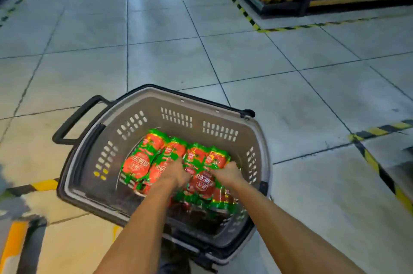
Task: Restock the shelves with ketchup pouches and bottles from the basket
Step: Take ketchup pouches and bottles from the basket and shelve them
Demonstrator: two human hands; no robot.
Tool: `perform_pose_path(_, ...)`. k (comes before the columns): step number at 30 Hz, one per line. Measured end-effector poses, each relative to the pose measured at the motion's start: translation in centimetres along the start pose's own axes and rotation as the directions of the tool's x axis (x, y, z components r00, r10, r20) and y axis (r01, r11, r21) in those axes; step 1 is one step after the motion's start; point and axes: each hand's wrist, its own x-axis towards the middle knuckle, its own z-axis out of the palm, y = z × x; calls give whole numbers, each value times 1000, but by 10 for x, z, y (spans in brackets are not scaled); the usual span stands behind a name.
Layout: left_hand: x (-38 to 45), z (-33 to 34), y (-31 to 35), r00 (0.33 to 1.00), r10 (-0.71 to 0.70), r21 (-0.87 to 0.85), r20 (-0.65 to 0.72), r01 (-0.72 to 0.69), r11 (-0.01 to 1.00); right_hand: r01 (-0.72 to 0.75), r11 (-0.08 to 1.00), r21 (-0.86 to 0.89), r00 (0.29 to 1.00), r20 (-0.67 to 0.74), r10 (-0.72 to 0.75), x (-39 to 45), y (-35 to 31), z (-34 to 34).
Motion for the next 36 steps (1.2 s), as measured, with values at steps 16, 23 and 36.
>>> perform_pose_path(16,80,30,-2,998,-44,-98,46,48,994,-277,949,147,929,-210,304,92,-3,38)
perform_pose_path(23,71,20,6,995,-98,-317,36,104,943,-267,896,356,955,-25,294,88,-2,33)
perform_pose_path(36,-34,-81,10,996,-89,-823,-26,30,568,-99,803,588,965,252,-65,-16,-47,-33)
